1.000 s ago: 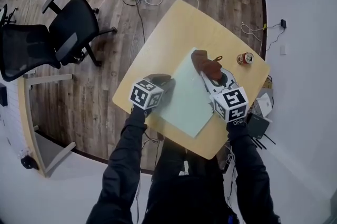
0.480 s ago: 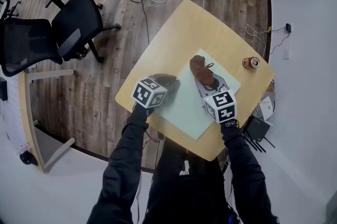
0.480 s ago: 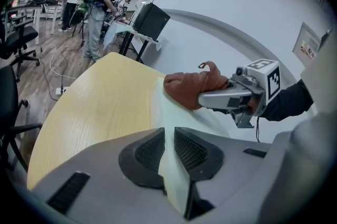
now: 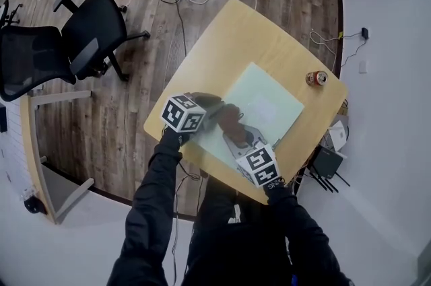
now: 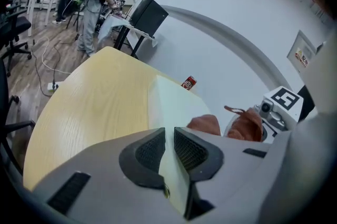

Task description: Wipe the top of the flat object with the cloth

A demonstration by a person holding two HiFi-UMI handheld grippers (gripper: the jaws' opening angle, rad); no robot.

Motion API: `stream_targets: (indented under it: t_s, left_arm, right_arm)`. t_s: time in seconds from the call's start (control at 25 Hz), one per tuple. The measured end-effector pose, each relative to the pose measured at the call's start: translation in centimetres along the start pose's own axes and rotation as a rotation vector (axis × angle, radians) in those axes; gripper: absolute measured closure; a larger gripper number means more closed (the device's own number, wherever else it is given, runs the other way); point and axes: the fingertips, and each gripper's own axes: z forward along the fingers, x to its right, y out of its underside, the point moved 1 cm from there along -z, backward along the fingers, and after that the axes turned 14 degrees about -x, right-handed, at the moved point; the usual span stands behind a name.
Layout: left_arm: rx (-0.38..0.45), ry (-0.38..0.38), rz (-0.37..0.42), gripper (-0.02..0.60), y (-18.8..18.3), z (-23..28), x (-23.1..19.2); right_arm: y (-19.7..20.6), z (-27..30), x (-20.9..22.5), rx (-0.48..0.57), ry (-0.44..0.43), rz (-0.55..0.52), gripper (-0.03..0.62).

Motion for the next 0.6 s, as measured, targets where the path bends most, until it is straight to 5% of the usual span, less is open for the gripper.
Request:
stream_targets:
  t_s: [0.6]
  left_arm:
    - [0.013, 0.006, 0.018, 0.506, 0.0, 0.0, 0.0]
  right_arm:
    - [2.4, 0.5, -9.7, -0.046, -0.207, -0.146, 0.476]
